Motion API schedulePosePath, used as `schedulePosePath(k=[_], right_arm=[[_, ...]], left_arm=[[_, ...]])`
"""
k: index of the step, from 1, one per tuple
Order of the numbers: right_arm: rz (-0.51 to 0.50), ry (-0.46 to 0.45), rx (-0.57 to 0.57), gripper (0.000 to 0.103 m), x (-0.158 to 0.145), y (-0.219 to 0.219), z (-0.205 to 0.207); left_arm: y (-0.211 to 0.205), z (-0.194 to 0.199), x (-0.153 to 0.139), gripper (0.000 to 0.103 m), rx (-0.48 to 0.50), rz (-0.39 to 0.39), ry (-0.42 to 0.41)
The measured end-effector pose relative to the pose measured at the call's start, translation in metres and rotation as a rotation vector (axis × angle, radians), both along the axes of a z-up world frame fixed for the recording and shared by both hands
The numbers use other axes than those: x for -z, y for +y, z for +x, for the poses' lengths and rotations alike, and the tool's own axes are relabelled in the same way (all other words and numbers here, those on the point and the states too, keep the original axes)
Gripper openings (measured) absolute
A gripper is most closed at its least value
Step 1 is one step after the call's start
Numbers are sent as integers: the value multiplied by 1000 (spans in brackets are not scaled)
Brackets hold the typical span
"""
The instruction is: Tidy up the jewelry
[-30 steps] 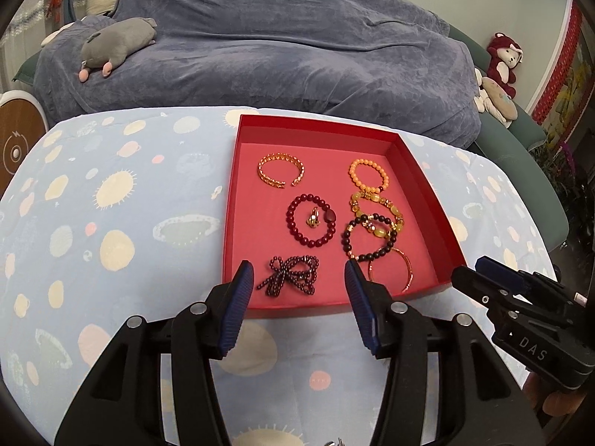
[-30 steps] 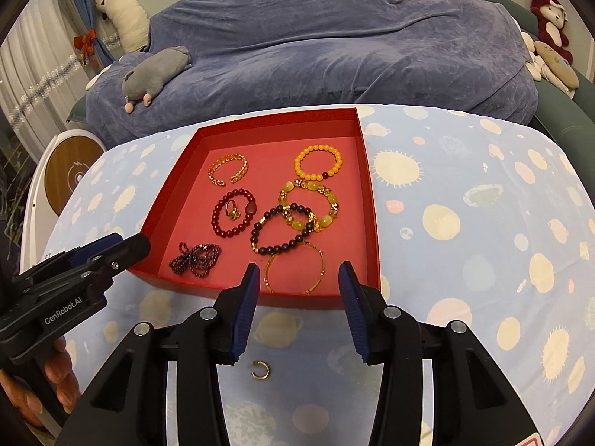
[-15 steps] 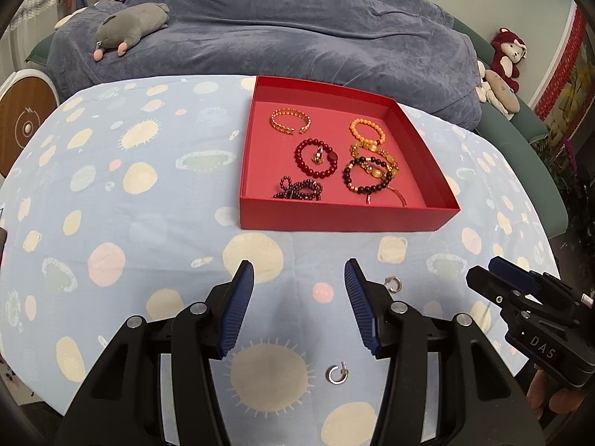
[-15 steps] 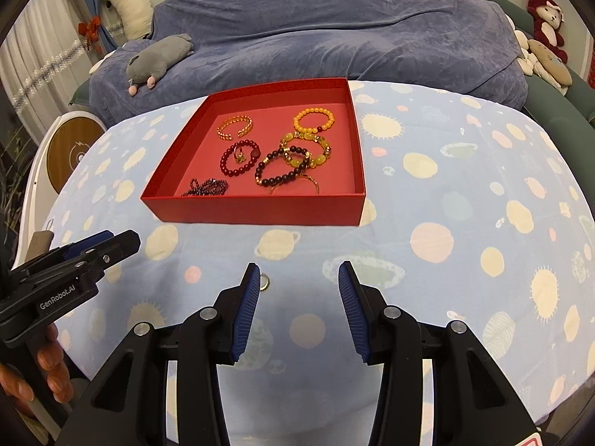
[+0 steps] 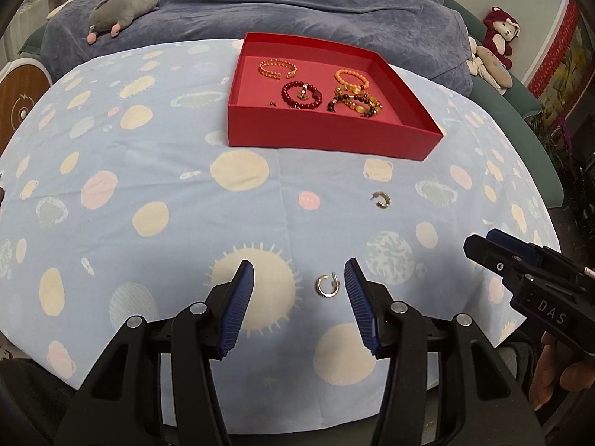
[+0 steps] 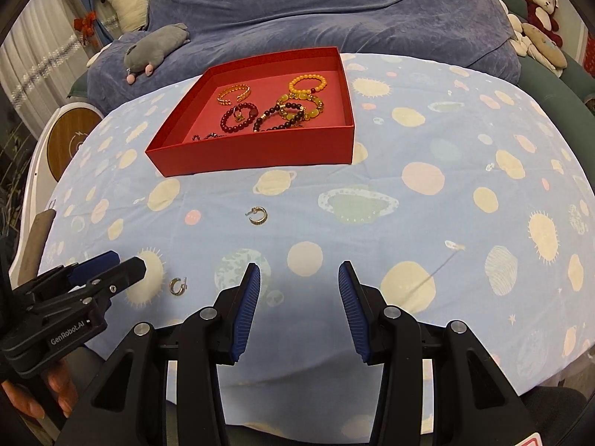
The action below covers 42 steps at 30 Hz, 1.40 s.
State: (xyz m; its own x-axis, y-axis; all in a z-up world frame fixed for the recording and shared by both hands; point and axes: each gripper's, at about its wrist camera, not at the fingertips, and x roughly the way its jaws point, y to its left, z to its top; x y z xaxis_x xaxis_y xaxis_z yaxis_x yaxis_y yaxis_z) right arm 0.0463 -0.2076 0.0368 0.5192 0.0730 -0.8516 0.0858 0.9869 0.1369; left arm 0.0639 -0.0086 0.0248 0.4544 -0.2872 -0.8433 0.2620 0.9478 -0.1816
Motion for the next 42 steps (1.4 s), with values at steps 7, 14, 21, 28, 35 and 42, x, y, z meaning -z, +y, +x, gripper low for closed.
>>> schedulePosePath(k=[7, 14, 21, 28, 35, 42], right_arm=[[-1, 17, -4, 43, 7, 4, -10], [6, 27, 4, 43, 12, 1, -10], [7, 38, 5, 43, 17, -1, -8], [4, 42, -3, 43, 18, 1, -6], [4, 42, -18, 43, 20, 7, 2], [6, 38, -25, 43, 19, 9, 7]], left_arm=[[-12, -12, 16, 48, 36, 32, 13], [-20, -8, 27, 43, 45, 61, 19], [-28, -5, 33, 29, 63, 81, 15], [-26, -3, 33, 4, 76, 54, 26], [-16, -1, 24, 2, 49, 29, 12], [-10, 4, 20, 6, 31, -13, 35]])
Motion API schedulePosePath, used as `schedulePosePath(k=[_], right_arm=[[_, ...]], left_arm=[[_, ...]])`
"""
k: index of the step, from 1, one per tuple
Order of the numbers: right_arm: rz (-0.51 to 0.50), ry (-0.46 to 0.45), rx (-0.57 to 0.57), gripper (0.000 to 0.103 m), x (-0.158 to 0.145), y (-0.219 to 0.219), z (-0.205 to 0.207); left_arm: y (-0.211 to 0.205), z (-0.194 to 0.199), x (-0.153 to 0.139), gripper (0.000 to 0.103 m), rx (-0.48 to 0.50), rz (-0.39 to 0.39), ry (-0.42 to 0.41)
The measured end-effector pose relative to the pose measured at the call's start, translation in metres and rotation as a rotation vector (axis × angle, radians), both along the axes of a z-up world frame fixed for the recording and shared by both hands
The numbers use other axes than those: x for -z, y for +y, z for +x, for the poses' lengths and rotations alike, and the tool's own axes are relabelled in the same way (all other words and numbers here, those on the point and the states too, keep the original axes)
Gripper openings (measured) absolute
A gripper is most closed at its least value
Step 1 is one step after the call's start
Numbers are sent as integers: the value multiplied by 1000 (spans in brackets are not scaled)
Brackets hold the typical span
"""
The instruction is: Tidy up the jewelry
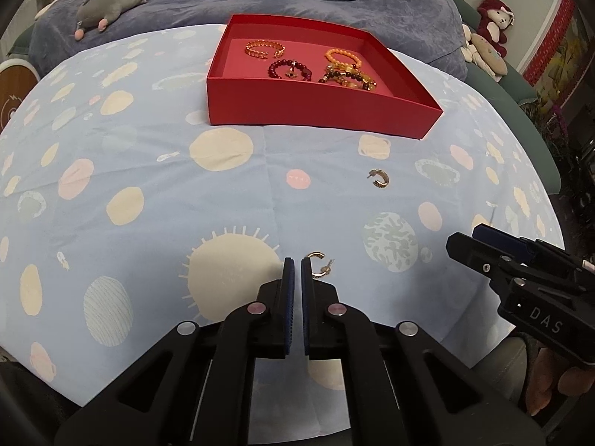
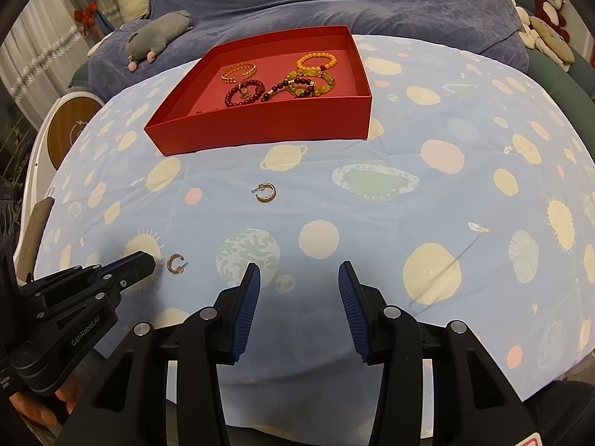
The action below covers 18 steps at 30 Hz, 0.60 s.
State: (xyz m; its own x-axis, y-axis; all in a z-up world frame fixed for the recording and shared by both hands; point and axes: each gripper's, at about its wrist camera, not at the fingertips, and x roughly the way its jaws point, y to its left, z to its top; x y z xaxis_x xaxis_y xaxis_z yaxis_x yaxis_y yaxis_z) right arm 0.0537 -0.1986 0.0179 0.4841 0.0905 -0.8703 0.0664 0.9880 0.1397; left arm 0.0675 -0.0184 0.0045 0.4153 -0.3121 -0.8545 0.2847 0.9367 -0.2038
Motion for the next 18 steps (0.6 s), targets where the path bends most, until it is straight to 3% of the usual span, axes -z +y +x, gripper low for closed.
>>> schedulePosePath(k=[2, 3, 9, 13, 18], right_arm=[[0, 1, 1, 43, 0, 0, 0], [0, 2, 3, 43, 0, -1, 0], [2, 7, 10, 43, 3, -4, 0], [3, 9, 12, 43, 4, -5, 1], [7, 13, 14, 43, 7, -6, 3]], left_arm=[[-3, 0, 1, 33, -2, -2, 4], [-4, -1, 1, 36, -4, 4, -4], [-16, 3, 10, 33, 14, 19, 0], [-20, 5, 13, 17, 30, 34, -14], [-19, 6, 13, 17, 31, 30, -19]])
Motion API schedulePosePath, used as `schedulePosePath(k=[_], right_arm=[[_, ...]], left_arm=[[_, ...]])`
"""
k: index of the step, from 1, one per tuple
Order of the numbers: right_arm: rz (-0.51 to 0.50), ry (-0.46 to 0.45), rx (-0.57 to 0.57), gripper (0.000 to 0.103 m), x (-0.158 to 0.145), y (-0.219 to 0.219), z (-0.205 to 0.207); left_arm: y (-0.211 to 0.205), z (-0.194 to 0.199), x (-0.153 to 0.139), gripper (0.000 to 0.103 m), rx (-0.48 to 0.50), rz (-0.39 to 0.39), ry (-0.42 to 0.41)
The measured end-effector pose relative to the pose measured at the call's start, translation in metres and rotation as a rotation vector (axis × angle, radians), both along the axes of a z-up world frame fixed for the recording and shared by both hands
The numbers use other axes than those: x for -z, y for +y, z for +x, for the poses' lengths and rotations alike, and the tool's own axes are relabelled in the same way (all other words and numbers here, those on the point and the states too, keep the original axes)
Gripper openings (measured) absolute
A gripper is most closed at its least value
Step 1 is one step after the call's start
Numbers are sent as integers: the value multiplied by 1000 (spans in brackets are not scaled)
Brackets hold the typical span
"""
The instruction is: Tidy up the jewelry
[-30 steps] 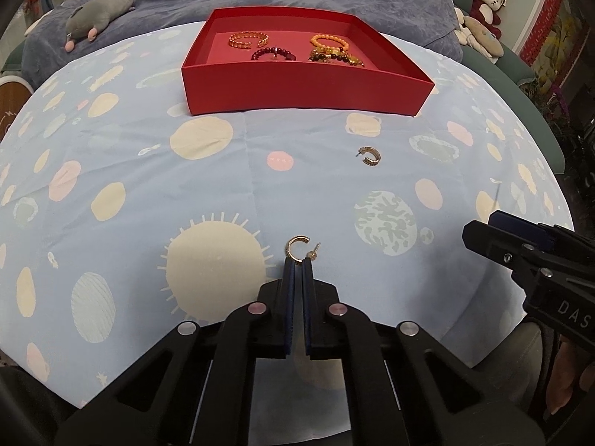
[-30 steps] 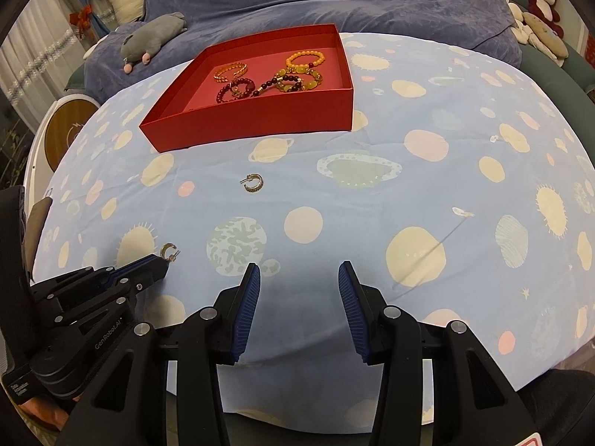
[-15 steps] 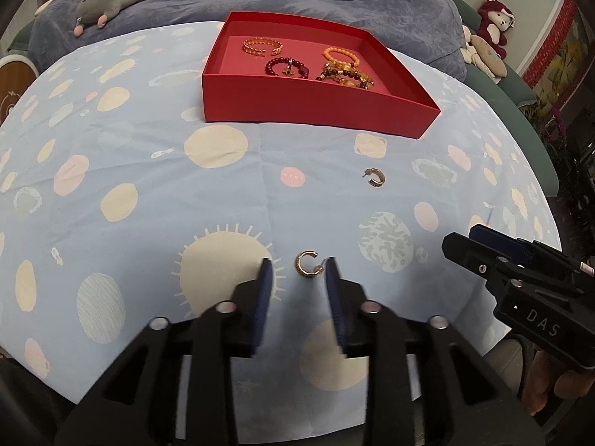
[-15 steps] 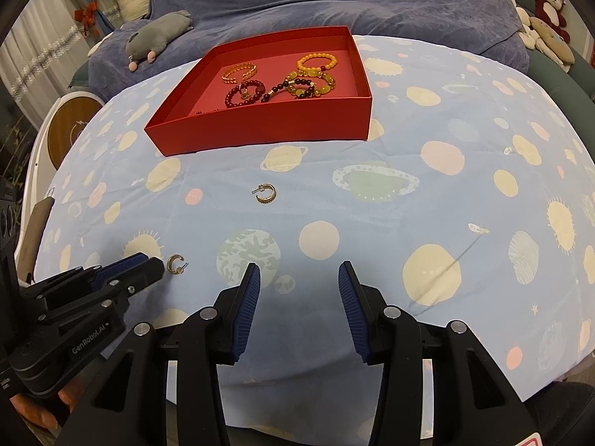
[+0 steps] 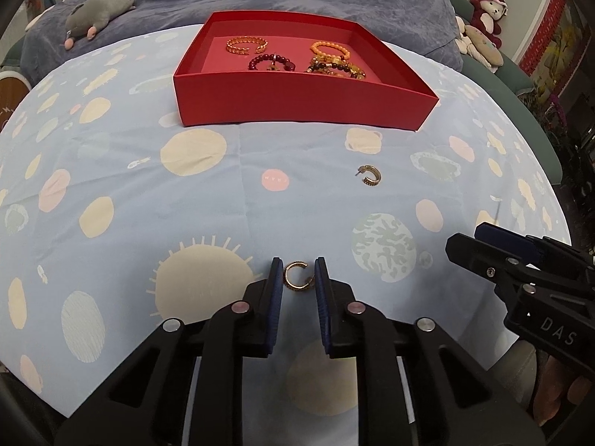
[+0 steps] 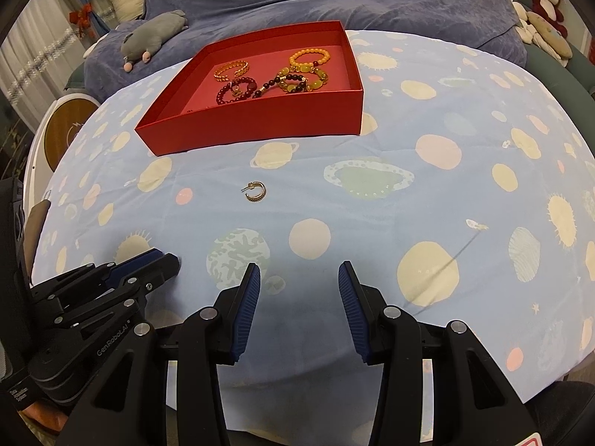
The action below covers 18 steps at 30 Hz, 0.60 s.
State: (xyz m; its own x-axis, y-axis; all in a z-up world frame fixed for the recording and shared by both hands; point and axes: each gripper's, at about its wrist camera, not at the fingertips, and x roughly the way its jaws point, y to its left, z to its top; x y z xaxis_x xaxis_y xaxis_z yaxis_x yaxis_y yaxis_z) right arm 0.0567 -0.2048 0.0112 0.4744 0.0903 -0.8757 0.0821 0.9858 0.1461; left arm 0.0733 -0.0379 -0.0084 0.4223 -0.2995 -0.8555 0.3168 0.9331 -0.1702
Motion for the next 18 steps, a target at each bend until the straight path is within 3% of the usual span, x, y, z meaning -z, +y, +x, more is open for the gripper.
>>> schedulePosePath(k=[18], right_arm=[[2, -10, -66, 43, 9, 24, 53]], left_arm=[[32, 21, -11, 17, -91, -27, -7]])
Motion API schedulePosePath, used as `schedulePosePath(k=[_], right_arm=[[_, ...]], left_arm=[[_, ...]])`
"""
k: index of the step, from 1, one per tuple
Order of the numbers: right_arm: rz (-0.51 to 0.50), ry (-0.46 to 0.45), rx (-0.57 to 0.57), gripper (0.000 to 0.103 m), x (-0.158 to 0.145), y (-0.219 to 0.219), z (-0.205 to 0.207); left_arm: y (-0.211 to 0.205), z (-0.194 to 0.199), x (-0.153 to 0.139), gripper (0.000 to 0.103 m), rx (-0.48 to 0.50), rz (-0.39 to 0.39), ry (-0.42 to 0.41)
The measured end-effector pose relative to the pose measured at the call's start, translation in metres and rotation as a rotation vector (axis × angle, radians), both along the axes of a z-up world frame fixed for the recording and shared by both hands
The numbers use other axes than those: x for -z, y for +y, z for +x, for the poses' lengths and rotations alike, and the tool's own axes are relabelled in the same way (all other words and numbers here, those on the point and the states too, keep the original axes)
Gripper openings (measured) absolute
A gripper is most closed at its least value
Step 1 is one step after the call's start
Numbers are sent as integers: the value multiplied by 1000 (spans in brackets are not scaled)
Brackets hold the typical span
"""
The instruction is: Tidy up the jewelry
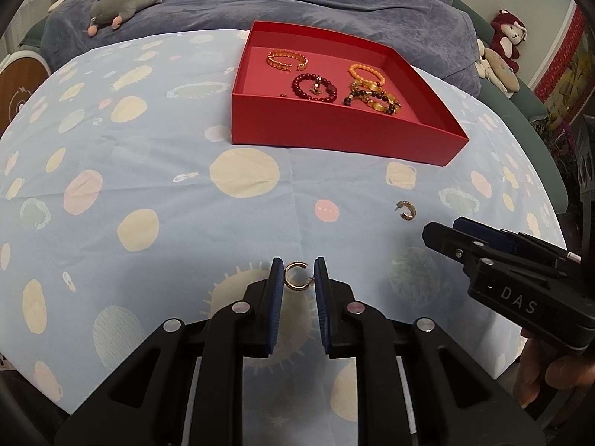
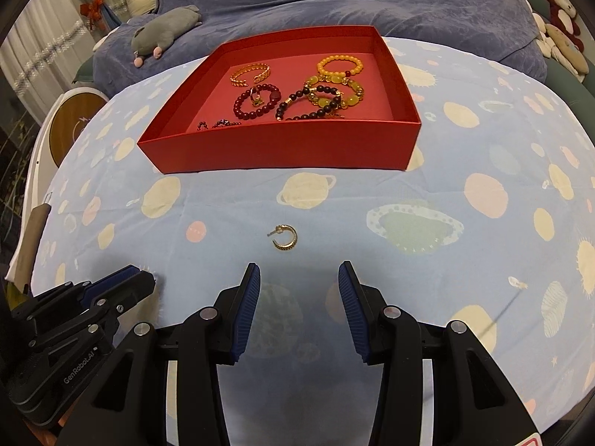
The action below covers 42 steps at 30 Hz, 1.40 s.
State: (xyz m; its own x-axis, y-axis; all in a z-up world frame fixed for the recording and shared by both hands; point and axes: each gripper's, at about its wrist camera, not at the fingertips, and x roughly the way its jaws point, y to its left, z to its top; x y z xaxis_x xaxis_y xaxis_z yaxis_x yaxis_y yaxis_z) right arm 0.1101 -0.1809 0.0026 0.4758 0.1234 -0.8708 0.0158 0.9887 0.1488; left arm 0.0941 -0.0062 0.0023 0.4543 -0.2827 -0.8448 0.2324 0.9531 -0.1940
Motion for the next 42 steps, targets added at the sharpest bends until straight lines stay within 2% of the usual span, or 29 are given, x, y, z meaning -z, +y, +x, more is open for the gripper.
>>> schedulePosePath(k=[7, 12, 14, 15, 23, 29, 42], right_arm=[[-15, 11, -29, 40, 12, 10, 22], [-40, 4, -44, 31, 14, 12, 26], [-55, 2, -55, 20, 14, 13, 27], [-60, 1, -60, 19, 14, 12, 27], [-34, -3, -39, 19, 5, 7, 14], [10, -20, -5, 19, -14, -1, -10], [31, -78, 16, 19, -48, -6, -50]], left_arm=[[4, 14, 5, 17, -13, 4, 5], [6, 21, 6, 17, -23, -5, 9], [6, 22, 5, 17, -24, -6, 9], [6, 22, 5, 17, -25, -6, 8], [6, 19, -4, 17, -26, -10, -1], [3, 9, -20, 17, -15, -25, -21], [-11, -15, -56, 17, 26, -42, -69]])
